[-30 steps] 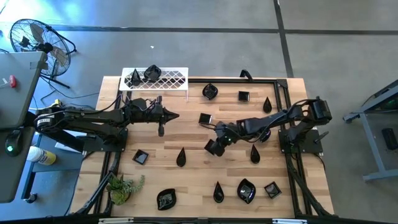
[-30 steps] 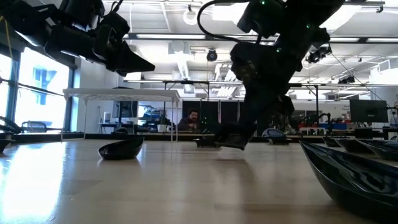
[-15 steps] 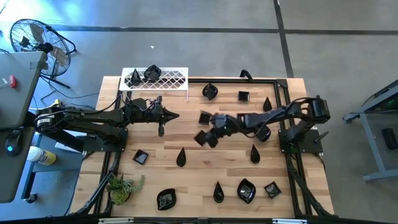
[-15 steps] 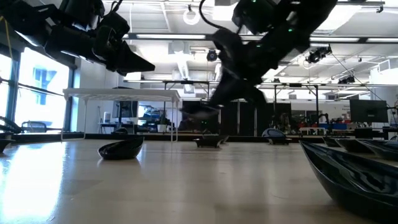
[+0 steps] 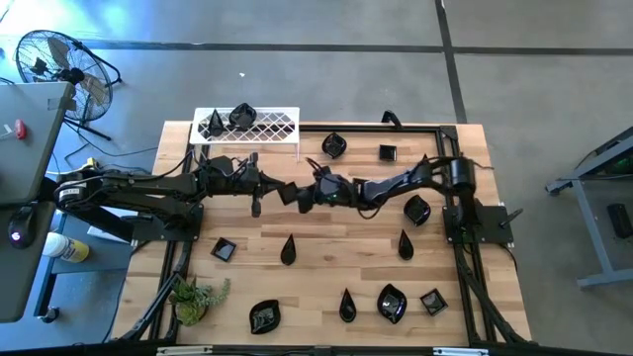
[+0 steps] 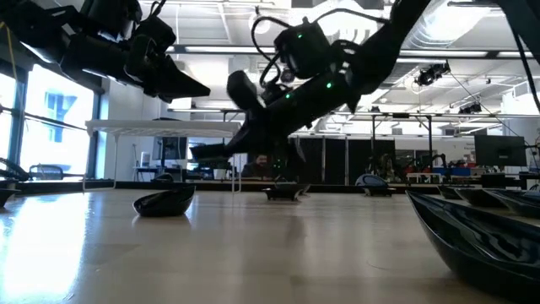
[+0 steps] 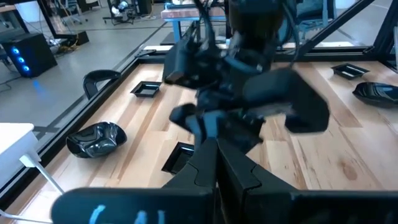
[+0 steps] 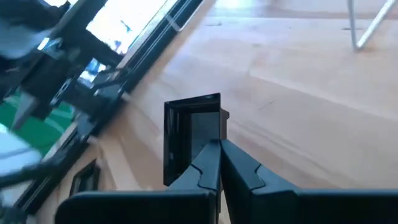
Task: Pick & Place Mini shaped plates
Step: Put the square plate on the shelf
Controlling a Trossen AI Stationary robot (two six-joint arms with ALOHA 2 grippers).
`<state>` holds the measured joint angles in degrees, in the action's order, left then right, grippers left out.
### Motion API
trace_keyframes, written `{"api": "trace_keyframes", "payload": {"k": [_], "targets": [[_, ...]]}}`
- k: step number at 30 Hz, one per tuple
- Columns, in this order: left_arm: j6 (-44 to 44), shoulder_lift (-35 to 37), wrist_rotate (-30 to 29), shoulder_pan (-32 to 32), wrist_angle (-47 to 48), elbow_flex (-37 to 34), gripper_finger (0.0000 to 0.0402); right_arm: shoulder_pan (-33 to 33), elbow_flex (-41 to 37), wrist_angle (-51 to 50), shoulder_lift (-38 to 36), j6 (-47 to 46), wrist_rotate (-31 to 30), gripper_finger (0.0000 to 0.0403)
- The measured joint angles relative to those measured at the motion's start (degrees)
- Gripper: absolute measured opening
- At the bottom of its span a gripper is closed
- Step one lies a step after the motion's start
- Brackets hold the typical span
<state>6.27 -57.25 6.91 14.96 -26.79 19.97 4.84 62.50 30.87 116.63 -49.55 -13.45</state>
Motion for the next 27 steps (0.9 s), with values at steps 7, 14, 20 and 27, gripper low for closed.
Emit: {"api": "trace_keyframes", "payload": {"k": [7, 14, 20, 27], "targets": [[0.99, 0.04, -0.16, 0.01, 1.02, 0.0, 0.0001, -0.19, 2.05, -0.19, 3.18, -2.99, -4.92, 0.0001], [1.04, 0.04, -0.43, 0.0, 1.25, 0.0, 0.0001, -2.55, 2.05, -2.75, 3.18, -5.39, -11.65, 0.0001], [1.16, 0.04, -0.44, 0.02, 1.25, 0.0, 0.0001, -4.25, 2.06, -5.05, 3.18, -7.04, -17.44, 0.0001], [1.19, 0.04, -0.45, 0.02, 1.23, 0.0, 0.0001, -4.07, 2.05, -5.43, 3.16, -7.18, -18.76, 0.0001]]}}
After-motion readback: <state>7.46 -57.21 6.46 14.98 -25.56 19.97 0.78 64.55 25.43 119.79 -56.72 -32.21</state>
